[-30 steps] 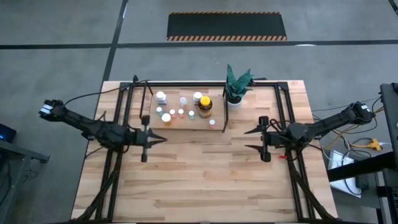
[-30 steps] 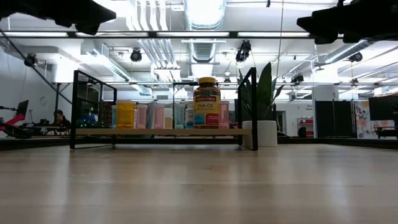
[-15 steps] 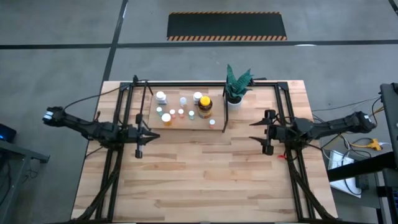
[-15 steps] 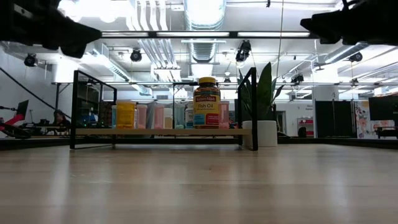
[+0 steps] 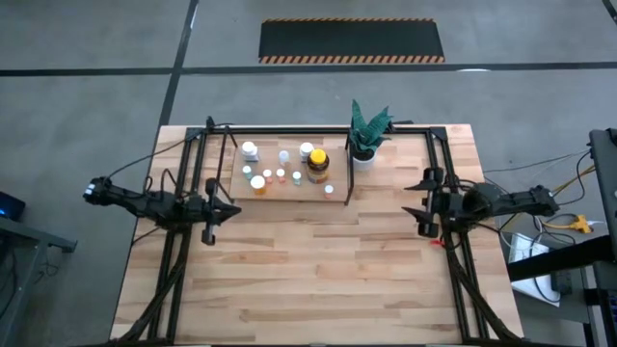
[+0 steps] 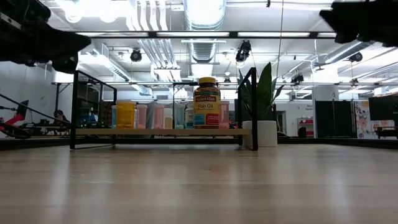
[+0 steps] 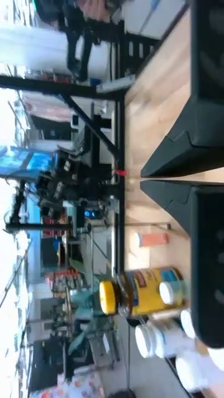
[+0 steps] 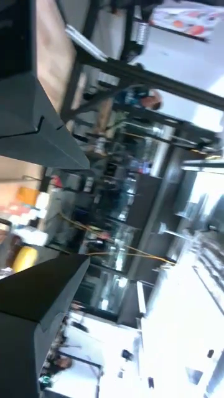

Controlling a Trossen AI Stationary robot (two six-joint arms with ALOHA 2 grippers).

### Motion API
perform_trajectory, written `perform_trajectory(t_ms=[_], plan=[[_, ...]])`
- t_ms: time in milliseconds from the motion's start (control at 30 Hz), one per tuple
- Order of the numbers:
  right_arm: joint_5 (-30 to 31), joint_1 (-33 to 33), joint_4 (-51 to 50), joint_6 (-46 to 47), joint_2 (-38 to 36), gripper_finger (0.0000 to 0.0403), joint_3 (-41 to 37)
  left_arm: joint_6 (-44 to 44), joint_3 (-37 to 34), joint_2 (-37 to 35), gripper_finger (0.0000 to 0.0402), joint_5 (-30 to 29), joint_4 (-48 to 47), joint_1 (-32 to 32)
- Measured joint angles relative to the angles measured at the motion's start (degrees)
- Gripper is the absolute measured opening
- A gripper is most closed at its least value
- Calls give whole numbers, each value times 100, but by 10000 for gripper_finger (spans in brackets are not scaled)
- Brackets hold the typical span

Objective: Pick and place medicine bottles onto shelf by color
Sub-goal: Return to Home Position

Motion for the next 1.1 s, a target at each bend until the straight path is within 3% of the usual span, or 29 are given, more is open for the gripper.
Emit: perform_trajectory(t_ms=[233,300,533,833,1100], plan=[[-129,-14,-182,89,-21,226,-23,87,-2,203,0,1509,-297,0],[-119,-22,-223,59,-45,226,-23,40,-2,315,0,1703,-359,0],[-94,-37,-384,29,-78,226,-23,214,-7,602,0,1797,-364,0],[1372,-37,-1310,141,-49,226,-23,191,-15,788,0,1598,-311,0],[1436,-37,-1580,51,173,226,-21,191,-17,920,0,1581,-285,0]])
